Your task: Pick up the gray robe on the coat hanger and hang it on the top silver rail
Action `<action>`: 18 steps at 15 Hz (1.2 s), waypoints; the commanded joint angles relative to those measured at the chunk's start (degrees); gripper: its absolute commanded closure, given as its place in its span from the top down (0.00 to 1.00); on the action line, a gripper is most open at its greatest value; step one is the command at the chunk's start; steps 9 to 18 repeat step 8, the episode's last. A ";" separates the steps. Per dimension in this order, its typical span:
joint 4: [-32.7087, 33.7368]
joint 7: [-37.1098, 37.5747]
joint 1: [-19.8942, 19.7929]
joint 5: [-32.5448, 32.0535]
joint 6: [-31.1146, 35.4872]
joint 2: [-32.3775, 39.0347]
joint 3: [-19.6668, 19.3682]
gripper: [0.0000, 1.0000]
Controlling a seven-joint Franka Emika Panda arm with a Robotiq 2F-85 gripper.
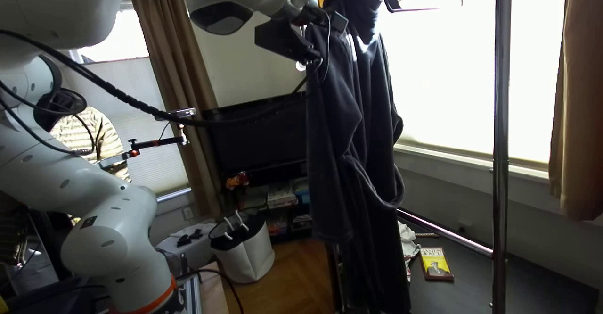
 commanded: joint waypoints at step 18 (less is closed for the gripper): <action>-19.77 -0.60 -5.54 -21.24 5.15 -4.73 -4.49 1.00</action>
